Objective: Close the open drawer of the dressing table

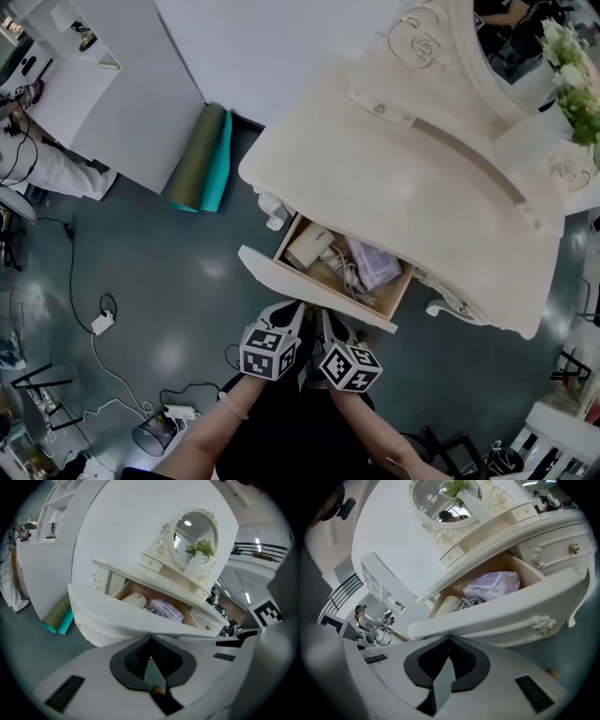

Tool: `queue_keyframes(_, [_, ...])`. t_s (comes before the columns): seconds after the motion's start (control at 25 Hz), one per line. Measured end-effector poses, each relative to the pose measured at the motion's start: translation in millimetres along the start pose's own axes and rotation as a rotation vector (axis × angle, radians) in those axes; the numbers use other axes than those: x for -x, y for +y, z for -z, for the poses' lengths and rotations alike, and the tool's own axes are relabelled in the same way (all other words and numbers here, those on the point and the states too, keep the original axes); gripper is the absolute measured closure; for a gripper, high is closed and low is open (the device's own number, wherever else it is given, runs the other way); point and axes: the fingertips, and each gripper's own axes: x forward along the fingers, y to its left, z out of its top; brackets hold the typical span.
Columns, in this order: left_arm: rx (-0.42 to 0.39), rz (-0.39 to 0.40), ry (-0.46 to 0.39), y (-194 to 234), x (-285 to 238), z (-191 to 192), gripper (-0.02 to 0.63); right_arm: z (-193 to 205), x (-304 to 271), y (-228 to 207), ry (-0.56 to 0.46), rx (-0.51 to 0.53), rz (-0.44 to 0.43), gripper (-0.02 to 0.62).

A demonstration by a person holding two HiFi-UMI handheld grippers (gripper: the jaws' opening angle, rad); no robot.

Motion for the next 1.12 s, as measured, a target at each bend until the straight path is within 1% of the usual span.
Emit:
queue_keyframes(0.68, [-0.035,0.036,-0.008,-1,-24,-22,0.581,-26,-15,-7,-0.062,0.037,0.028,0.58])
queue_keyframes(1.12, [-0.068,0.052,-0.02,-3,-41,-40,0.581,-47,-27,-13,-0.112,0.011,0.05,0.58])
